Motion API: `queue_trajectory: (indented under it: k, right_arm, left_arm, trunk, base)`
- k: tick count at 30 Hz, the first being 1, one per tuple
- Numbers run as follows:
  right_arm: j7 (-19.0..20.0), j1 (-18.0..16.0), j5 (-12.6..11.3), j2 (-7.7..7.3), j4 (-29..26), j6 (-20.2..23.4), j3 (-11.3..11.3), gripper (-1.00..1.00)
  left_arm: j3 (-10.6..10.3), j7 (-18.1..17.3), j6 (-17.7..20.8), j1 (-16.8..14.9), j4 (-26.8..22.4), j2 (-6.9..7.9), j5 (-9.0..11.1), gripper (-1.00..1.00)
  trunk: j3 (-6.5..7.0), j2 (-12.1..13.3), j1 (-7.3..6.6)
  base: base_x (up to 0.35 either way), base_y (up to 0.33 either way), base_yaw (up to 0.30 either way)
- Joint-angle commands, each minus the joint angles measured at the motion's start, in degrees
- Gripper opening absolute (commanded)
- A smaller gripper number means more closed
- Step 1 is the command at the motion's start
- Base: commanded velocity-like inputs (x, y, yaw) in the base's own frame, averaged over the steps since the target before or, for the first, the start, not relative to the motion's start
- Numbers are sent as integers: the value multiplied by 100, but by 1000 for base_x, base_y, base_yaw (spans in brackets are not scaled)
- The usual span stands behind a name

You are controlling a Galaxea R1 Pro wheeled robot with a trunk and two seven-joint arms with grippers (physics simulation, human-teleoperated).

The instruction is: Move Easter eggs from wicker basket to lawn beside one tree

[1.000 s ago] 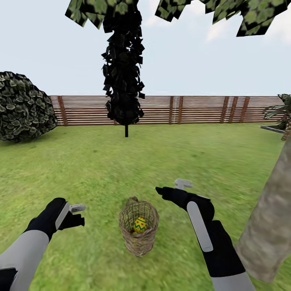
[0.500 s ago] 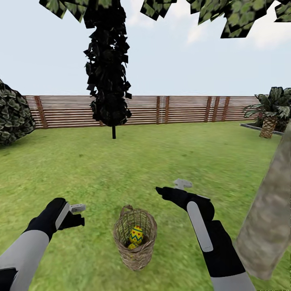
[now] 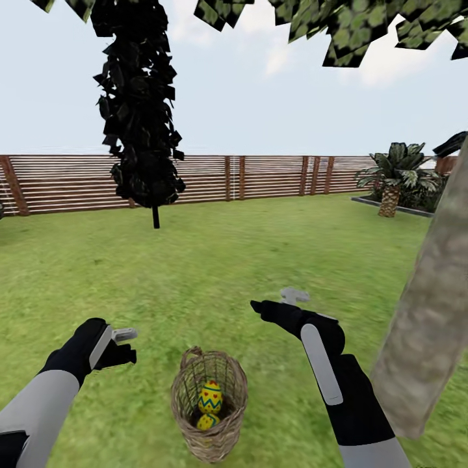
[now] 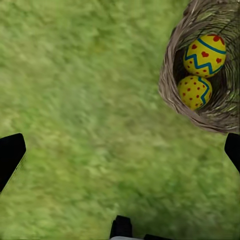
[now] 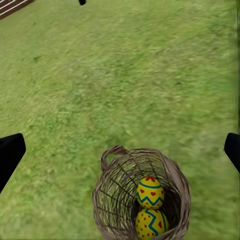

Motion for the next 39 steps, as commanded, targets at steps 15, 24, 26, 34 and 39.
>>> queue_trajectory:
  k: [15,24,26,34,39]
  right_arm:
    - [-59,-6,-60,3,-4,15,4,100]
    - [-59,-6,-60,3,-4,15,4,100]
    - [-59,-6,-60,3,-4,16,4,100]
    - [-59,-6,-67,3,-4,14,4,100]
    - [-59,-6,-68,3,-4,14,4,100]
  left_arm:
    - [6,7,30,-1,-15,1,37,100]
    - [2,7,30,-1,-16,1,37,100]
    - [3,7,30,-1,-16,1,37,100]
    - [3,7,30,-1,-15,6,41,100]
    - [7,7,30,-1,-16,5,38,100]
  trunk:
    - [46,-4,3]
    - [81,-4,3]
    - [89,-4,3]
    - [120,-4,3]
    - [140,-4,3]
  base:
    - [67,159,-277]
    - [1,89,-275]
    - [0,97,-274]
    - [0,150,-274]
    - [0,86,-274]
